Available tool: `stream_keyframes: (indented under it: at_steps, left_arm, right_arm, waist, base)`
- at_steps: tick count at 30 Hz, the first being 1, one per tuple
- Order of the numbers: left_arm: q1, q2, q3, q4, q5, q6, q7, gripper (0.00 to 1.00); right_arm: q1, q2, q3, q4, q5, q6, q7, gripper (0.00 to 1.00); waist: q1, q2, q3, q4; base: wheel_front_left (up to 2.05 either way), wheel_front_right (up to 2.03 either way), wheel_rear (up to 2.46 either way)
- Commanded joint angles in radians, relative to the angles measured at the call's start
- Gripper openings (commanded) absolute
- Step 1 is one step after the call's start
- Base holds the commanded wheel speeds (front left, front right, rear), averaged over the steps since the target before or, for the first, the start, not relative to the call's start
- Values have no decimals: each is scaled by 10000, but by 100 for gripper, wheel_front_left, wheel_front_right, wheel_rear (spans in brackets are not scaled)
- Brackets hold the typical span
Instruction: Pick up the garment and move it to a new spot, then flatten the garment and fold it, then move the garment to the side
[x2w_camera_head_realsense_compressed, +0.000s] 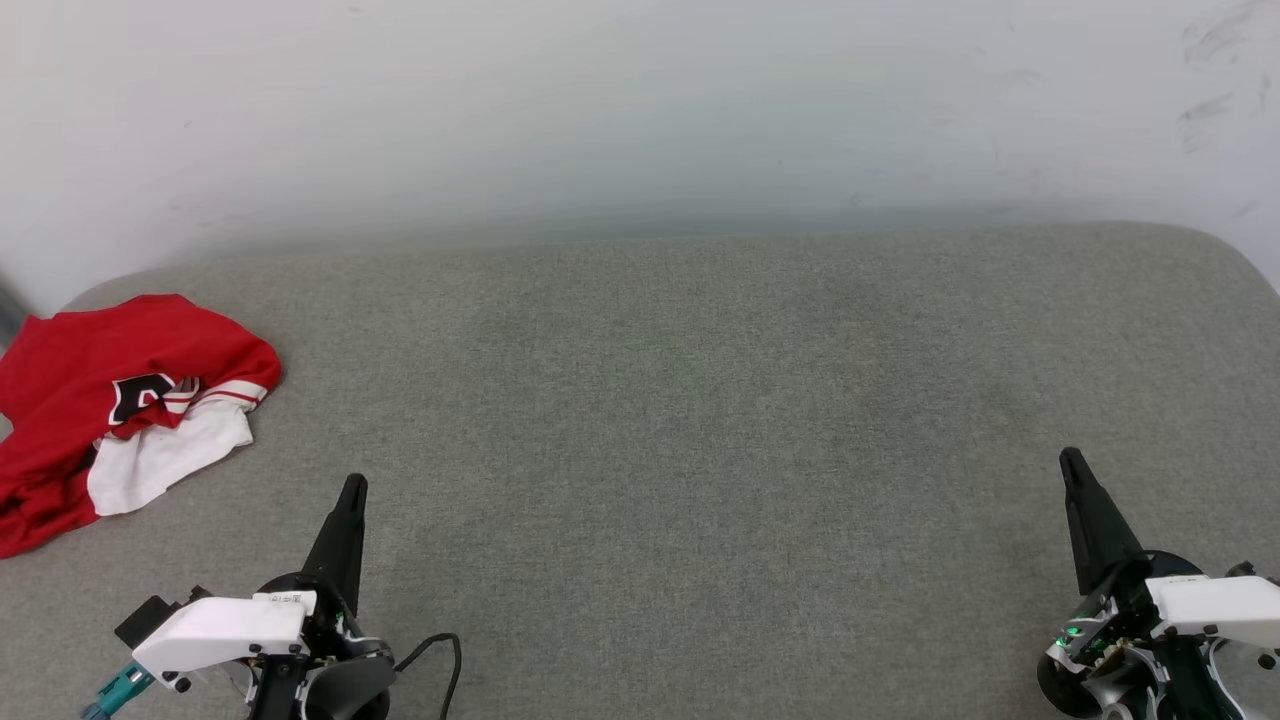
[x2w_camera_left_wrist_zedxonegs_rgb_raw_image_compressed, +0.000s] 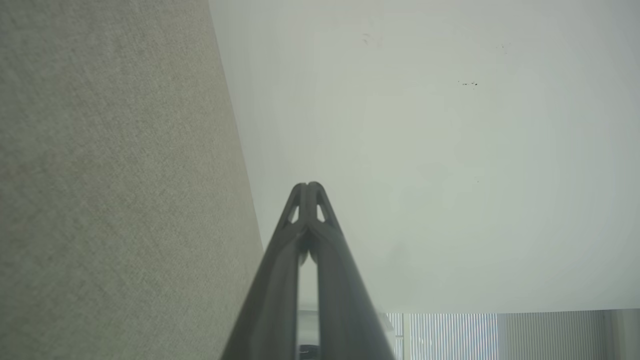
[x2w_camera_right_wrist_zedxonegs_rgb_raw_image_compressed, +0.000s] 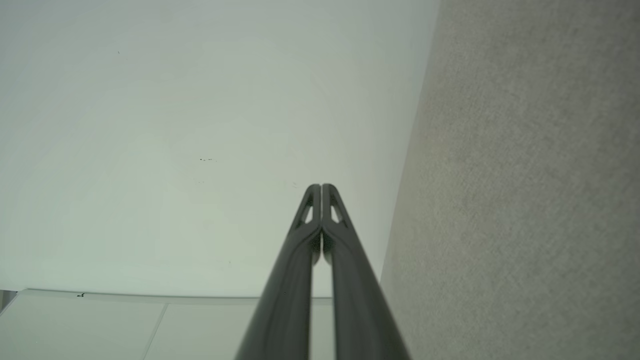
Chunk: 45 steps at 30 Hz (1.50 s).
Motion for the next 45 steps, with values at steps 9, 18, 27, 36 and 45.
stream_keyframes:
  at_steps: [9,18,27,36,45]
  left_arm:
    - [-57,21,9,-14,1,-31,-6,0]
    - [-57,21,11,-14,1,-31,-6,0]
    - [-57,21,13,-14,1,-31,-6,0]
    - [-57,21,11,-14,1,-31,-6,0]
    - [100,-19,-24,151,12,6,-16,100]
  right_arm:
    - [-100,32,4,5,-49,-3,7,0]
    - [-100,32,4,5,-49,-3,7,0]
    - [-100,32,4,5,-49,-3,6,0]
    - [-100,32,5,5,-49,-3,6,0]
    - [113,4,13,146,-6,-2,-16,100]
  waist:
    - [0,0,0,0]
    - [0,0,0,0]
    - [0,0,0,0]
    - [0,0,0,0]
    - [0,0,1,0]
  base:
    - [0,0,0]
    - [0,0,0]
    - [0,0,0]
    - [0,0,0]
    - [0,0,0]
